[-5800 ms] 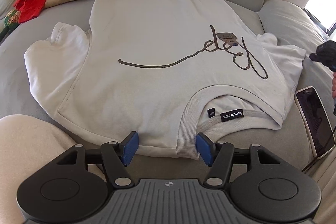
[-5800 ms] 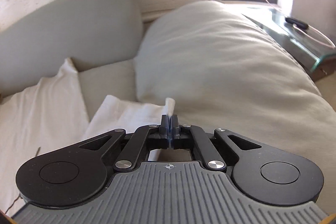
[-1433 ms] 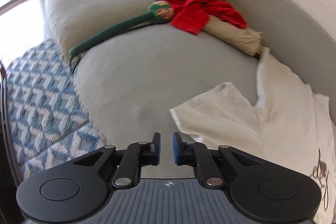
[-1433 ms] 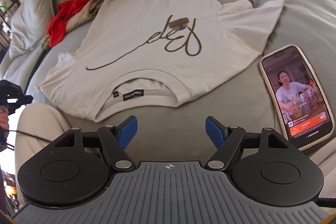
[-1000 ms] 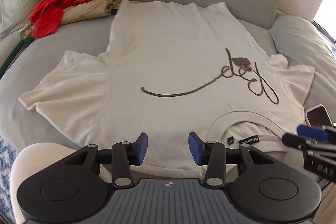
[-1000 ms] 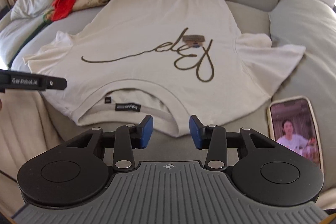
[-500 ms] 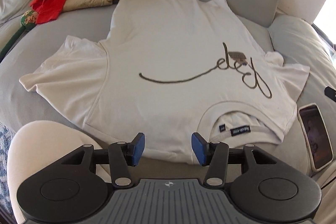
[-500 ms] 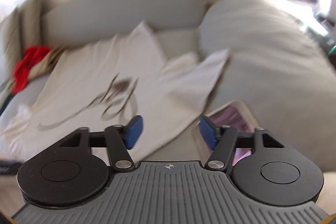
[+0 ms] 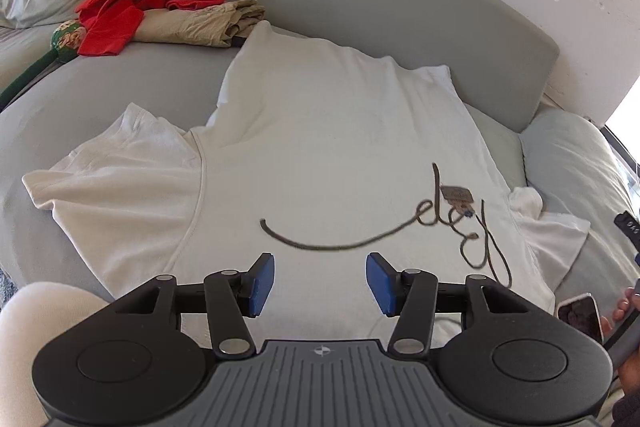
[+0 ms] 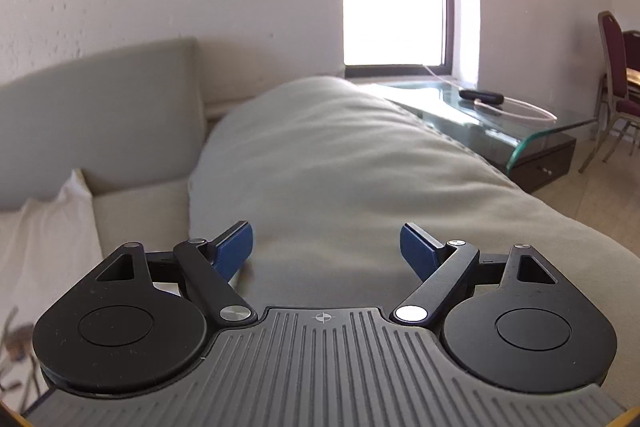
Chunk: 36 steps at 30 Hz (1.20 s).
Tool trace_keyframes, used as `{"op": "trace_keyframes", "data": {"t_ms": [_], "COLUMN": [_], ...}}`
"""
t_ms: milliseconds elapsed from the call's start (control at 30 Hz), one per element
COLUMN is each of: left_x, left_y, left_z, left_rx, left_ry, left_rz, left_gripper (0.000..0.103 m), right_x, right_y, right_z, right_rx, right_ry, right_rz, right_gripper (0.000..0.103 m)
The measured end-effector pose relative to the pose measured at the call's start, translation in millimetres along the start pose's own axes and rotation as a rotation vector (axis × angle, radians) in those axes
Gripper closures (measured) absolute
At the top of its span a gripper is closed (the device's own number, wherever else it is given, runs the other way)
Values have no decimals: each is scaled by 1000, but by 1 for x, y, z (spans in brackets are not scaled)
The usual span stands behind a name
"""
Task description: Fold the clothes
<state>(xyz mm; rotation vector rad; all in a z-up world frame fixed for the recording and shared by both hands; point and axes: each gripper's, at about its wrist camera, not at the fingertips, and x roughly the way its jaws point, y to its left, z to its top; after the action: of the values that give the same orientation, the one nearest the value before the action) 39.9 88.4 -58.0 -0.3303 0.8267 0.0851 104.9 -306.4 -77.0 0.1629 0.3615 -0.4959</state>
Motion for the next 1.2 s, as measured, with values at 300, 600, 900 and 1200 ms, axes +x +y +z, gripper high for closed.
{"op": "trace_keyframes", "data": {"t_ms": [300, 600, 900, 1200], "left_x": [-50, 26, 138, 201], "left_y": [19, 54, 34, 87], "left_z": [90, 181, 202, 211], "left_rx": [-58, -43, -121, -216], "left_ry": [-33, -134, -172, -184], "left_rz": [-58, 23, 48, 151], "left_gripper": [48, 44, 44, 48], "right_x": [-70, -28, 166, 292], "right_y": [63, 152, 255, 341], "right_z": [129, 166, 84, 39], "right_rx": [38, -124, -136, -302], "right_ry": [66, 185, 476, 479], "right_rz": [324, 678, 609, 517], "right_gripper": [14, 10, 51, 42]}}
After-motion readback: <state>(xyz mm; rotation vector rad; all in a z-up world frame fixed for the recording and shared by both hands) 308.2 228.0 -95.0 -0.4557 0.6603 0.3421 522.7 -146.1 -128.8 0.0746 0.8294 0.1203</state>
